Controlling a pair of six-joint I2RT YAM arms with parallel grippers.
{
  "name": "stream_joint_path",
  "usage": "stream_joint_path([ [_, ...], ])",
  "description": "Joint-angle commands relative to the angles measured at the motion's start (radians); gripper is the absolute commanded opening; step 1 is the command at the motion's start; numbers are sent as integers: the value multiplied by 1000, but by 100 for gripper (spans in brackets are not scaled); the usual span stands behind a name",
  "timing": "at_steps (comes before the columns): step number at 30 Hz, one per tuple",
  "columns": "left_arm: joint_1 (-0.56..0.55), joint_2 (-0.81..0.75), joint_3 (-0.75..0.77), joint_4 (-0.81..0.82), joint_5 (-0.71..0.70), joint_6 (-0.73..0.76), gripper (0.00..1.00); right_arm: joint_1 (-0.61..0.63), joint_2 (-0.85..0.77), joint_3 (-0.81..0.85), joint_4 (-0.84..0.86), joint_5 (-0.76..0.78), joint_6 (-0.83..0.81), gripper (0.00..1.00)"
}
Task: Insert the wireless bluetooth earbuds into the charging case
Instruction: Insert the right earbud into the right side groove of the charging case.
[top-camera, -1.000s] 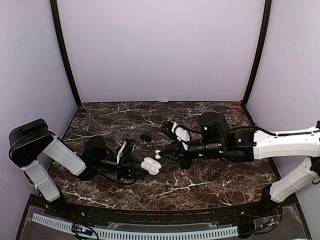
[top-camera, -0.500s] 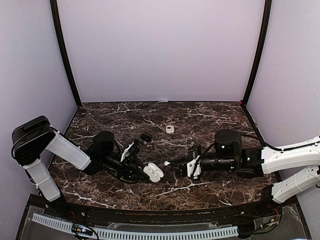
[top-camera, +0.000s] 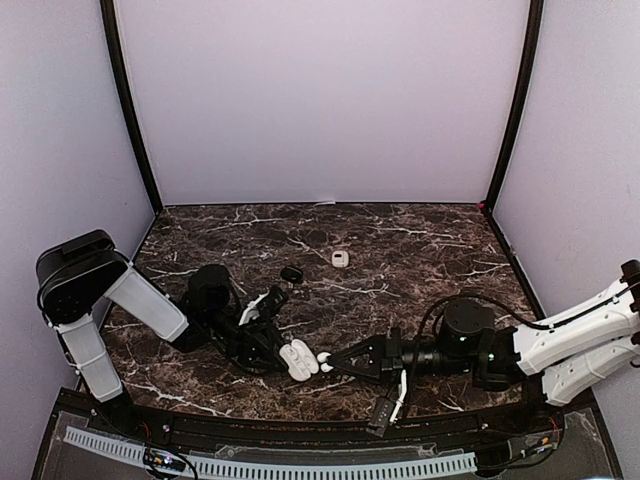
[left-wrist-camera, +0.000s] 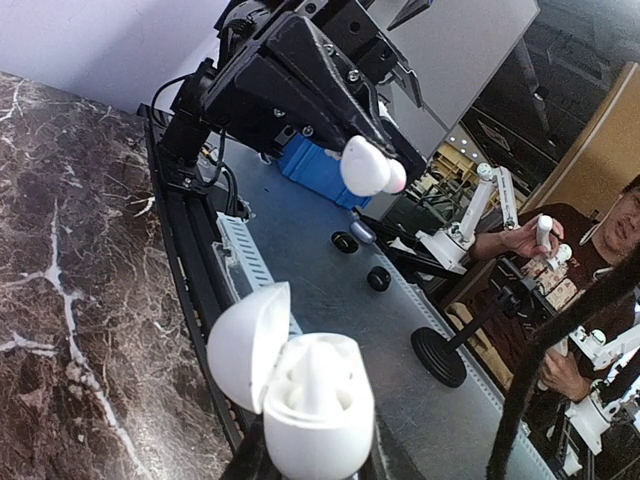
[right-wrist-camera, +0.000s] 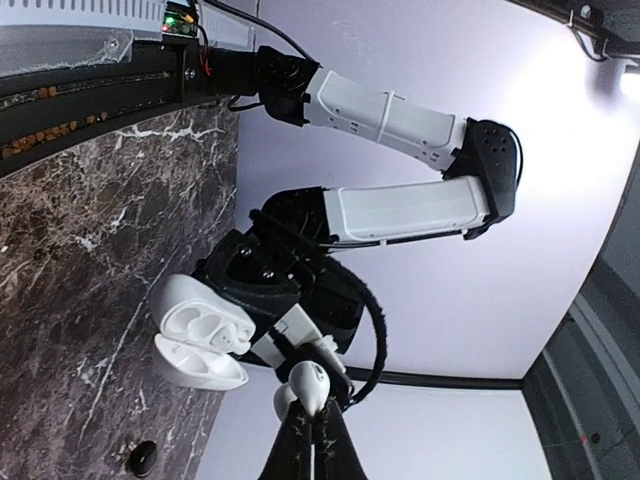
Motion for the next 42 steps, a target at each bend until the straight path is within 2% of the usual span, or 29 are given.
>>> stream_joint_path([
  [1,5,30,19,123,79,-92,2,47,46,12,143,36,-223,0],
  [5,5,75,6,335,119,-244,1,71,79,63,68,62,-325,0],
  [9,6,172,10,686,162,-492,0,83,110,97,-5,93,-392,0],
  [12,5,201,31,695,172,-537,0,85,127,112,-44,105,-418,0],
  [23,5,199,32,695,178,-540,0,86,151,156,-192,111,-457,0],
  [42,5,197,31,695,187,-542,0,86,250,192,-116,142,-488,0],
])
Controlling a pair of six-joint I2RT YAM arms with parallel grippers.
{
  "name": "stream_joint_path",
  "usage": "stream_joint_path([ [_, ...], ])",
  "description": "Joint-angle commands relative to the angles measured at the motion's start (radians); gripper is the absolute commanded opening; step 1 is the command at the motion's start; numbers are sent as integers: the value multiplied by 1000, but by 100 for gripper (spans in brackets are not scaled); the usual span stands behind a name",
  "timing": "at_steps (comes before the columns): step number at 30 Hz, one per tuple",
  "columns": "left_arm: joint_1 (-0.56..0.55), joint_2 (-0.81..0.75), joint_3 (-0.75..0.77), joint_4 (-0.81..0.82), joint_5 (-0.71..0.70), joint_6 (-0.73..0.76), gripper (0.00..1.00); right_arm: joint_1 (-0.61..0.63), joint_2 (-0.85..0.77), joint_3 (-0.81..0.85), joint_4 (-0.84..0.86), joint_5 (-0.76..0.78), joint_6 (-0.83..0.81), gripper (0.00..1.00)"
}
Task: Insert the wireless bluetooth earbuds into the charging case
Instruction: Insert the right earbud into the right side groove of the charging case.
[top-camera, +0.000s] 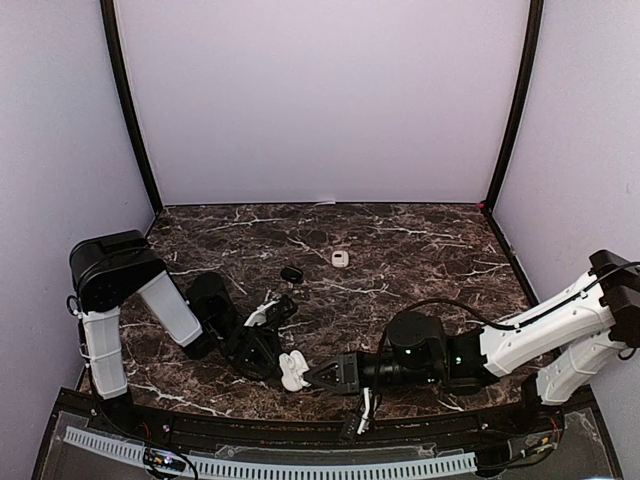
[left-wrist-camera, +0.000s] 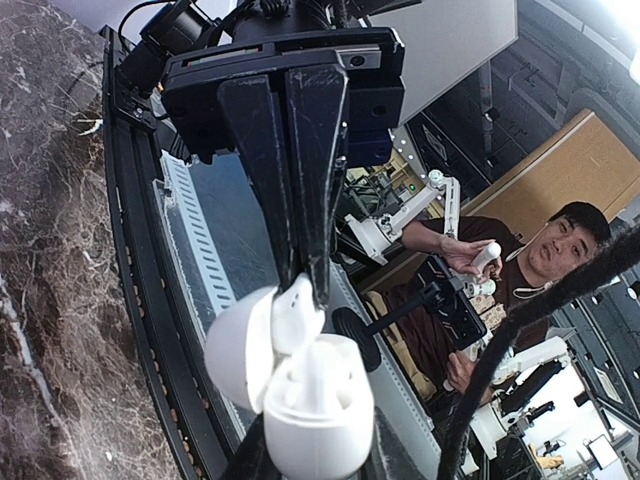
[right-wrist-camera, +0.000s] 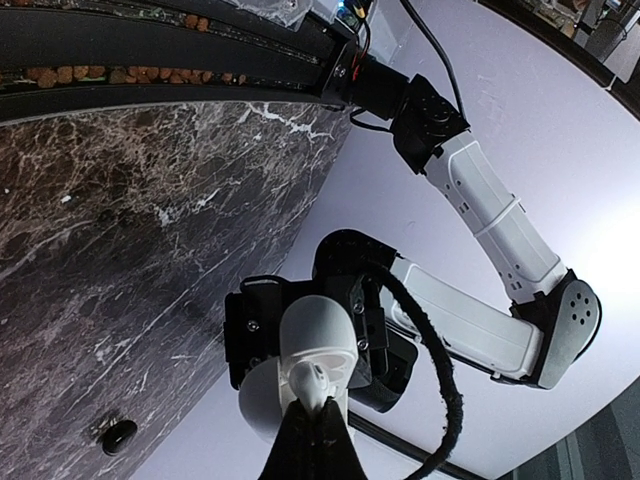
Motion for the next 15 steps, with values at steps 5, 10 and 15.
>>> stream_joint_path([
  [5,0,-13,14,226,31,4,0,9,12,30,55,16,-117,0],
  [10,1,-13,14,226,31,0,0,15,28,35,62,0,-127,0],
  [15,1,-13,14,226,31,-1,0,24,37,39,64,-4,-127,0],
])
